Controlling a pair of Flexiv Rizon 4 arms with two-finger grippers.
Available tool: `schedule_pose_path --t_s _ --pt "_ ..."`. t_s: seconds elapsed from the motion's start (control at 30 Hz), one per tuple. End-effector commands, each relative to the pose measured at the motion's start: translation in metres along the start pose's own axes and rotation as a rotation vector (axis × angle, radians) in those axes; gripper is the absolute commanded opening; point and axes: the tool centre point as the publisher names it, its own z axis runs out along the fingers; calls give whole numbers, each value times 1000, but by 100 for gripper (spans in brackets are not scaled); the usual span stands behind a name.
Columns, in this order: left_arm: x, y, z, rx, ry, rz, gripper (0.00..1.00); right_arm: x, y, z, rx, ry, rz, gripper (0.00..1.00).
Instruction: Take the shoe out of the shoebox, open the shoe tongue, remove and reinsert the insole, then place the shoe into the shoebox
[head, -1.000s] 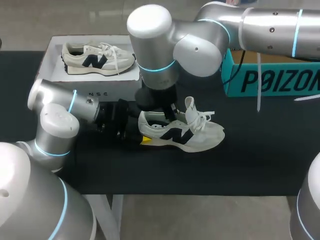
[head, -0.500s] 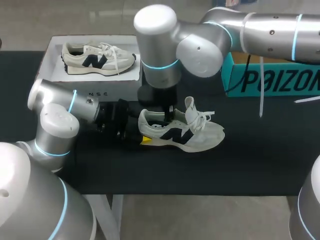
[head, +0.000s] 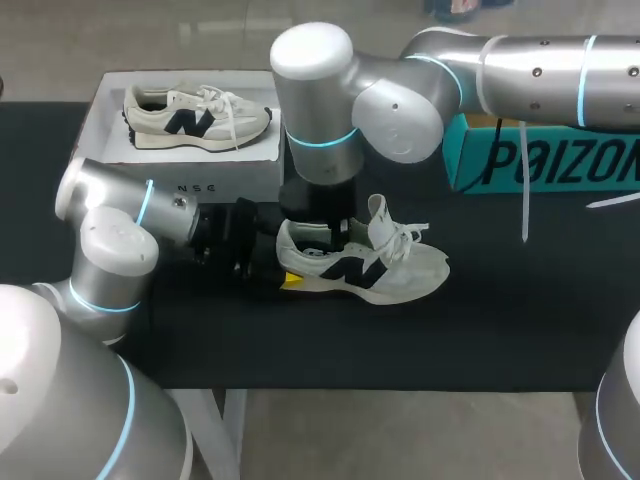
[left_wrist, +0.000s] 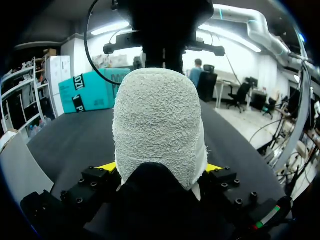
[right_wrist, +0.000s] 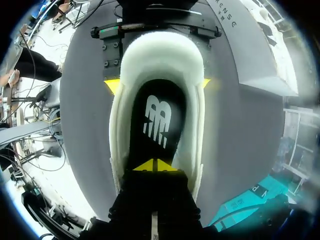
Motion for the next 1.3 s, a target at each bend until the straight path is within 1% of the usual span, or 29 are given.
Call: schedule_pose_path --t_s 0.03,0.17,0.27,0.4,0.57,0.6,0.63,0.7,0.8,0.93,1.0,1.13,1.3 --pt "0 0 0 -1 0 0 0 -6 5 12 -2 5 0 0" --pt "0 0 0 -1 0 0 0 -10 2 17 3 14 22 0" --pt "0 0 0 -1 0 0 0 -10 -4 17 -1 13 47 0" --pt "0 0 0 -1 0 0 0 -16 -10 16 8 2 52 0" --pt "0 0 0 -1 0 0 0 -21 -13 18 12 -6 57 0" --pt "0 0 0 -1 0 0 0 -20 -13 19 12 -6 58 19" --pt "0 0 0 -1 0 0 0 -21 -13 21 9 -9 60 31" --pt "0 0 0 -1 0 0 0 -23 -14 24 -6 -26 62 35" --pt "0 0 0 -1 0 0 0 -26 -15 28 -20 -34 71 35" --pt "0 0 0 -1 0 0 0 -27 -13 33 -17 -24 72 40" --pt "0 0 0 -1 0 0 0 -25 -9 37 -22 -16 67 38" --pt "0 0 0 -1 0 0 0 -13 -5 44 -7 20 48 39" --pt "0 0 0 -1 0 0 0 7 0 58 -16 78 32 40"
